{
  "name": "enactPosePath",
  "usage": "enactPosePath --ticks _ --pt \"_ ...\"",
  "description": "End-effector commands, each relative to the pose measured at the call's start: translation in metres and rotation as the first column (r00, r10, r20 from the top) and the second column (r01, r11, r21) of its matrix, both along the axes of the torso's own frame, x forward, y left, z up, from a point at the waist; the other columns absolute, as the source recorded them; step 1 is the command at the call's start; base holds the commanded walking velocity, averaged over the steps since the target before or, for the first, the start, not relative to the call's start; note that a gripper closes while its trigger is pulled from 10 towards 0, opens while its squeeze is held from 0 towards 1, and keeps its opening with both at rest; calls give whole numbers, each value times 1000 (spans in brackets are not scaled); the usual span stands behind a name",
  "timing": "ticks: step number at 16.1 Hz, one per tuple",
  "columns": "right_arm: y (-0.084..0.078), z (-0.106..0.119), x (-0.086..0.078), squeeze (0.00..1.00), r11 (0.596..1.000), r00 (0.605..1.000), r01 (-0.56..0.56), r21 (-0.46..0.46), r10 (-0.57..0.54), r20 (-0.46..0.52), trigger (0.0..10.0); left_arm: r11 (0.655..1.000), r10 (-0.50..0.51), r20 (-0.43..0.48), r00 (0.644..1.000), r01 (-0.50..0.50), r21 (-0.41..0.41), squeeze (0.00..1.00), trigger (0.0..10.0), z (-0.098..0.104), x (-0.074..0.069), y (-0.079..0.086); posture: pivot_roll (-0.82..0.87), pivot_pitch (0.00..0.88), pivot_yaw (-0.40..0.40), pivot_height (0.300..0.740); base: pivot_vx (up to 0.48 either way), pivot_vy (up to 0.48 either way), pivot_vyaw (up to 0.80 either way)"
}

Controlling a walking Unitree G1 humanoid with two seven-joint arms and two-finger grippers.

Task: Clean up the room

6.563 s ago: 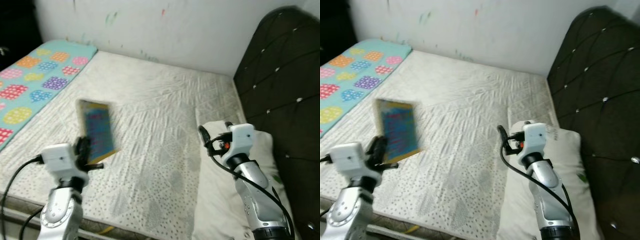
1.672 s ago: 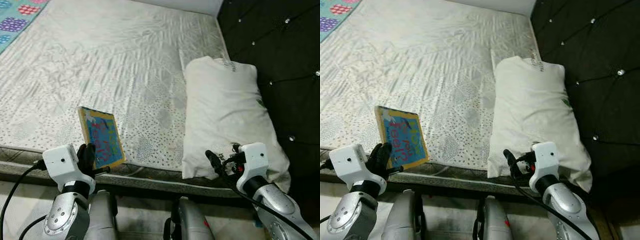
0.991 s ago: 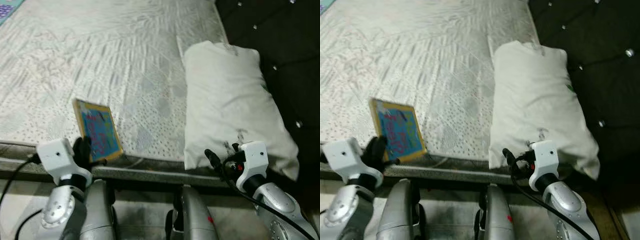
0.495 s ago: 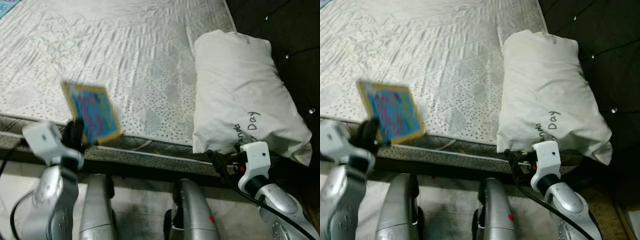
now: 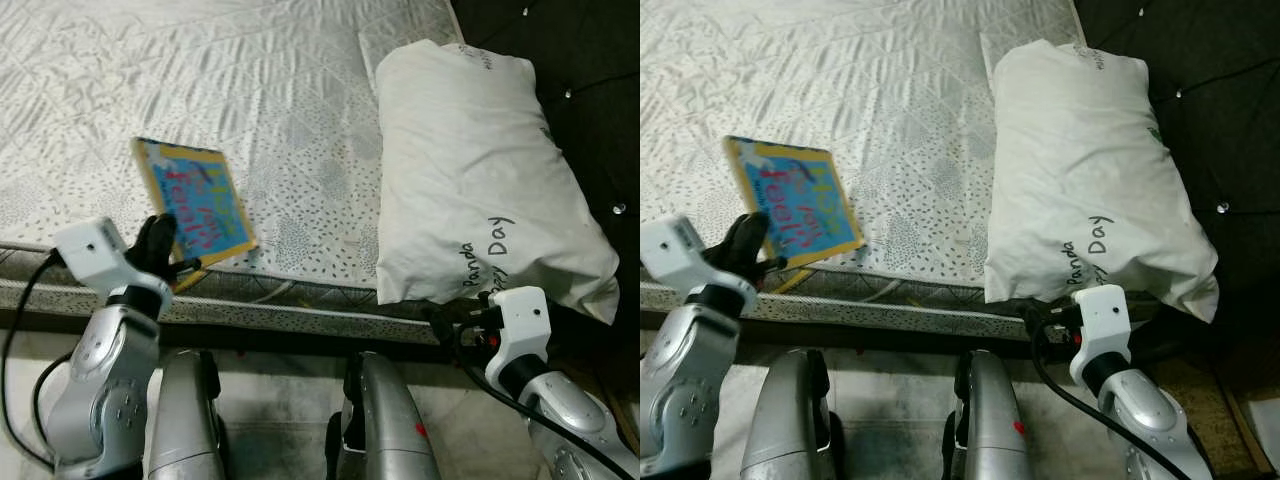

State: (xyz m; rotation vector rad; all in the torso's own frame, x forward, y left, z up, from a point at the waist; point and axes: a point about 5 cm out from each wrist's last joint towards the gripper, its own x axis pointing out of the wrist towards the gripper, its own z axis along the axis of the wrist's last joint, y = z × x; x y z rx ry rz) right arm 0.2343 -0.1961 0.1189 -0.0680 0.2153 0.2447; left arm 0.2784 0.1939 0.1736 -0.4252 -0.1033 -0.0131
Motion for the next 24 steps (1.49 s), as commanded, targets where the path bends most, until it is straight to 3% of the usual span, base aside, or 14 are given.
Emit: enactPosePath --ticks 1,5,7,8,10,11,13,18,19,20,21,23,24 --pt "-5 3 -4 0 1000 1000 14 -12 -14 0 10000 998 -54 27 998 54 -18 0 10000 3 4 -5 -112 263 -171 570 0 0 0" --pt "-10 5 -8 0 999 999 37 -35 -37 5 10000 984 -131 16 991 132 -122 0 10000 -1 38 -11 -150 262 -171 570 0 0 0" --pt "-14 8 -11 0 998 999 46 -50 -46 6 10000 939 -166 -8 986 156 -308 0 10000 -5 69 -16 -174 264 -170 570 0 0 0" --pt "-14 9 -12 0 998 999 47 -52 -46 7 10000 910 -180 -32 983 154 -385 0 10000 -9 77 -19 -175 264 -170 570 0 0 0" --pt "-15 11 -11 0 997 999 49 -60 -48 14 10000 884 -208 -74 975 155 -442 0 10000 -16 88 -24 -186 262 -169 570 0 0 0" --pt "-17 13 -10 0 996 999 50 -69 -49 19 10000 855 -275 -133 952 179 -486 0 10000 -25 96 -31 -197 262 -170 570 0 0 0" --pt "-18 13 -10 0 996 999 52 -74 -51 19 10000 869 -321 -243 915 183 -460 0 10000 -38 100 -37 -198 262 -166 570 0 0 0" --pt "-13 11 -9 0 996 999 47 -71 -45 22 10000 840 -483 -334 810 319 -439 0 10000 -59 91 -67 -188 259 -153 570 0 0 0" --pt "-13 11 -9 0 997 999 45 -70 -44 23 10000 826 -525 -356 773 363 -431 0 10000 -65 88 -73 -188 260 -151 570 0 0 0" --pt "-12 11 -9 0 997 999 45 -70 -43 24 10000 787 -602 -361 712 450 -422 0 10000 -68 82 -82 -182 257 -149 570 0 0 0" --pt "-12 10 -9 0 997 999 45 -69 -43 25 10000 765 -637 -373 674 496 -410 0 10000 -71 79 -86 -180 258 -146 570 0 0 0" --pt "-11 10 -8 0 997 999 45 -68 -44 26 10000 764 -643 -394 657 515 -389 0 10000 -74 78 -84 -176 255 -142 570 0 0 0" --pt "-10 10 -7 0 997 999 47 -66 -45 29 10000 780 -625 -429 653 505 -369 0 10000 -80 77 -74 -176 258 -138 570 0 0 0"
